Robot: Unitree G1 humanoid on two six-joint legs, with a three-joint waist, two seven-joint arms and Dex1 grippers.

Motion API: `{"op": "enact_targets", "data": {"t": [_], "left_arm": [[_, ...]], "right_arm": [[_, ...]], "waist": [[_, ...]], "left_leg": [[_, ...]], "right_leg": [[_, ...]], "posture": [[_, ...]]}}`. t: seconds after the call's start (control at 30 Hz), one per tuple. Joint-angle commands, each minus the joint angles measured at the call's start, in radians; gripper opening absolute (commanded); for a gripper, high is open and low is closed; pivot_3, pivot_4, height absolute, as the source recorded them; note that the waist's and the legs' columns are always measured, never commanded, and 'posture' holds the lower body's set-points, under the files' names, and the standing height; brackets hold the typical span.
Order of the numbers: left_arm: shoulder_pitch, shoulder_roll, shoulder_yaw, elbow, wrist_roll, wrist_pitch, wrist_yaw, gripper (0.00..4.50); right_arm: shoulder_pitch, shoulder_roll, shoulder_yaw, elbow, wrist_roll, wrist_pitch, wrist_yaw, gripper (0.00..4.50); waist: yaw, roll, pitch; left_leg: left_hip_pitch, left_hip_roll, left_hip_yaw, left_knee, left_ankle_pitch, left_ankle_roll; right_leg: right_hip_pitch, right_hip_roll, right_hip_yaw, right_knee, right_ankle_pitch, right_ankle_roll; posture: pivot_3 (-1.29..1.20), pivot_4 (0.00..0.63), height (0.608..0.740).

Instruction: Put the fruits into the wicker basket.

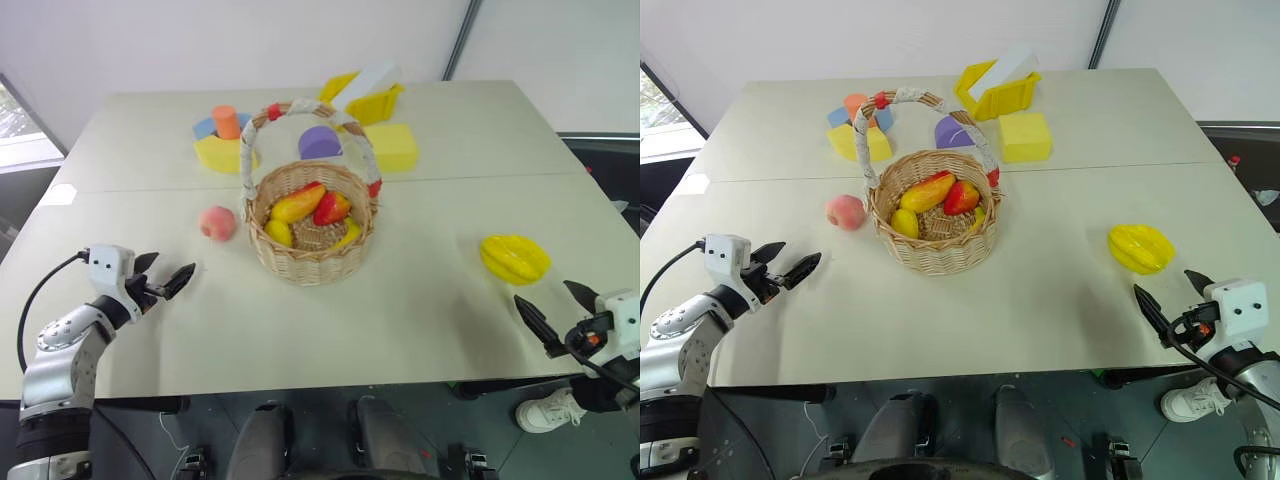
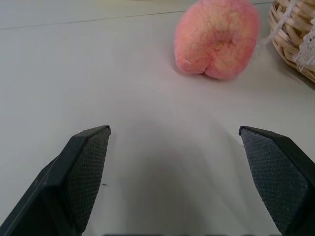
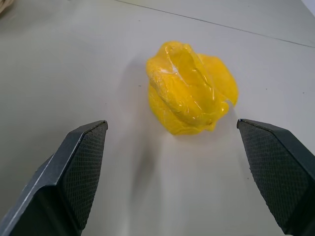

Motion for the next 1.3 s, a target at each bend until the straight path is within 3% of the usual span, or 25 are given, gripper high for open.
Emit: {"op": "enact_targets", "data": {"t": [0.03,0.37,0.67,0.8,0.87,1.1,1.3], "left_arm": [[0.0,0.012,0.018,-0.029,0.001,-0.019,0.005,4.5],[-0.022,0.01,0.031,-0.02,-0.028,-0.007,-0.011,4.5],[-0.126,0.036,0.026,-0.059,-0.058,0.028,-0.001,4.5],[-0.197,0.049,-0.019,-0.054,-0.022,0.065,0.028,4.5],[-0.24,0.067,-0.064,-0.042,0.029,0.111,0.064,4.5],[-0.336,0.084,-0.186,-0.082,0.12,0.272,0.135,4.5],[-0.438,0.064,-0.259,-0.095,0.138,0.421,0.158,4.5]], "right_arm": [[-0.008,-0.002,-0.005,-0.019,0.002,-0.014,-0.007,4.4],[-0.015,-0.026,-0.018,-0.06,0.006,-0.006,-0.007,4.4],[-0.097,-0.139,-0.029,-0.319,0.22,0.203,-0.006,4.4],[-0.199,-0.2,0.073,-0.432,0.311,0.297,-0.025,4.4],[-0.322,-0.205,0.206,-0.469,0.317,0.333,-0.056,4.4],[-0.551,-0.126,0.491,-0.457,0.252,0.357,-0.1,4.4],[-0.6,-0.073,0.599,-0.436,0.174,0.306,-0.084,4.4]], "waist": [[0.0,0.0,0.0],[0.0,0.0,0.0],[0.002,0.0,0.0],[0.0,0.0,0.0],[-0.006,-0.001,0.0],[0.001,-0.003,0.001],[0.001,-0.004,0.0]], "left_leg": [[0.0,0.0,0.0,0.0,0.0,0.0],[0.0,0.0,0.0,0.0,0.0,0.0],[0.0,0.0,0.0,0.001,0.0,0.0],[-0.001,0.0,-0.001,0.001,0.0,0.0],[0.0,0.0,-0.001,0.001,0.0,0.0],[-0.004,0.0,-0.002,0.002,0.0,0.0],[-0.005,-0.002,-0.002,0.002,0.0,0.0]], "right_leg": [[0.0,0.0,0.0,0.0,0.0,0.0],[0.0,0.0,0.0,0.0,0.0,0.0],[0.0,0.0,-0.001,0.0,0.0,0.001],[0.0,0.001,-0.001,0.0,0.001,0.001],[0.0,0.002,-0.001,0.001,0.001,0.001],[-0.003,0.003,-0.002,0.001,0.001,0.001],[-0.004,0.002,-0.003,0.001,0.001,0.001]], "posture": [[0.0,0.15,0.74],[0.0,0.15,0.74],[0.0,0.15,0.74],[0.0,0.15,0.74],[0.0,0.15,0.74],[0.0,0.15,0.74],[0.0,0.15,0.74]]}}
